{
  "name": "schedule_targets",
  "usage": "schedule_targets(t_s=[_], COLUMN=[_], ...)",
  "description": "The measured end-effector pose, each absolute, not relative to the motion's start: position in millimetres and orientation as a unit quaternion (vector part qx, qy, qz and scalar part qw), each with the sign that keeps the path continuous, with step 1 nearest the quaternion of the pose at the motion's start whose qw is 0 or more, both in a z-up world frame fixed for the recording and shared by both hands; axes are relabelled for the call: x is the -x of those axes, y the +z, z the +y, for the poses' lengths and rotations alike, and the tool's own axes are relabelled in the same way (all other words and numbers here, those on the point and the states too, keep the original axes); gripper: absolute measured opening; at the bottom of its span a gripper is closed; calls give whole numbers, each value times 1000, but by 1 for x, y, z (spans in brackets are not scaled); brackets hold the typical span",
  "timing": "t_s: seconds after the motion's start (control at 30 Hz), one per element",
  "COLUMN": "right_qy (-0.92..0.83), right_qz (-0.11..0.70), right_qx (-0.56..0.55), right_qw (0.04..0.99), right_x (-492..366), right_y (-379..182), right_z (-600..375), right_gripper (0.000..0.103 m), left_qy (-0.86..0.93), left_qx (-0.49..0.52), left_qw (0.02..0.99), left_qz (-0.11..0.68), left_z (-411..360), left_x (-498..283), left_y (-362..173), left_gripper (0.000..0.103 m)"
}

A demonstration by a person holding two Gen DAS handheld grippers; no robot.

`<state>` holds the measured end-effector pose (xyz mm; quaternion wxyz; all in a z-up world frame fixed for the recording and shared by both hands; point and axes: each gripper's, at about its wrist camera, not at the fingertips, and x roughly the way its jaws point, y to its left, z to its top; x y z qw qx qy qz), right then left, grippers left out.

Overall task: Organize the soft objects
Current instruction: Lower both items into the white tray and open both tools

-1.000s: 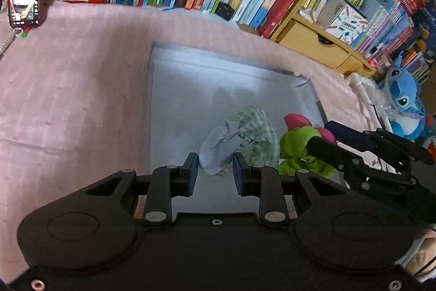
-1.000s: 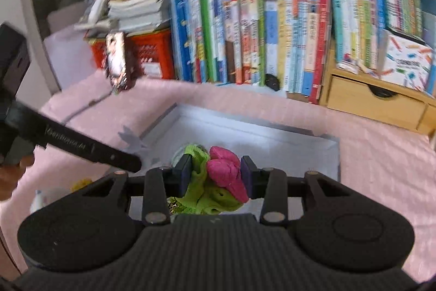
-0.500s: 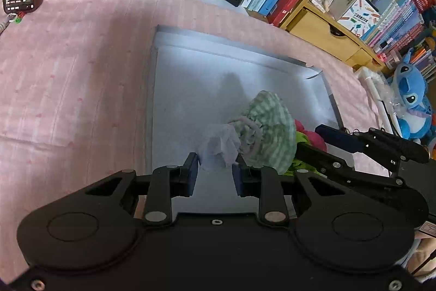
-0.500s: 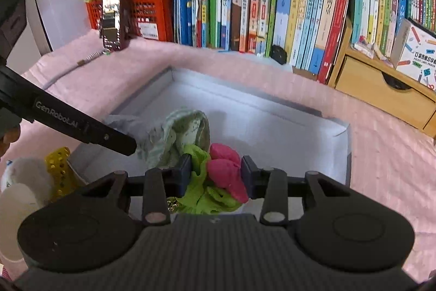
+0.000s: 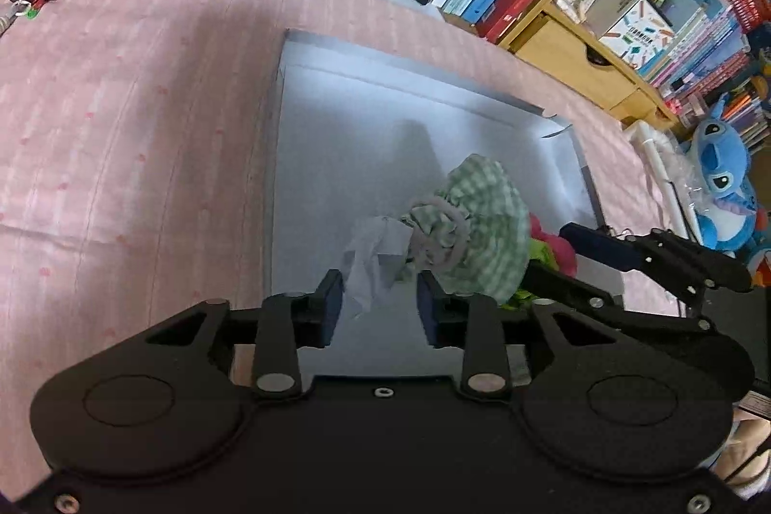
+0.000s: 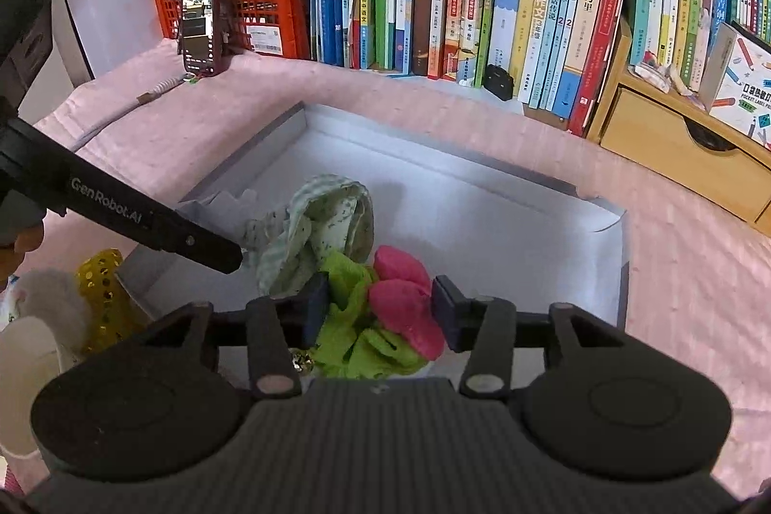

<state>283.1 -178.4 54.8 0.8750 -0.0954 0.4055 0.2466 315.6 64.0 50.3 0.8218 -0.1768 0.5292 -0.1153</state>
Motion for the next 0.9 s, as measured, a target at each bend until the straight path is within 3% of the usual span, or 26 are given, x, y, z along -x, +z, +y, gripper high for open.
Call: schedule_targets(t_s=[0.47, 0.9], right_qy=[241, 239], right_qz=[359, 266], right_qx=[70, 65], right_qw=[899, 932], right_x=[-259, -190], right_y=[84, 118], right_z=[-191, -202], right_gripper=[78, 87], left_qy=[-134, -145], left_qx=[150, 119], left_qw=[852, 904], left_qz=[484, 384], left_z=[68, 80], left_x=[-278, -196], left_y=[86, 122], left_gripper=[50, 69])
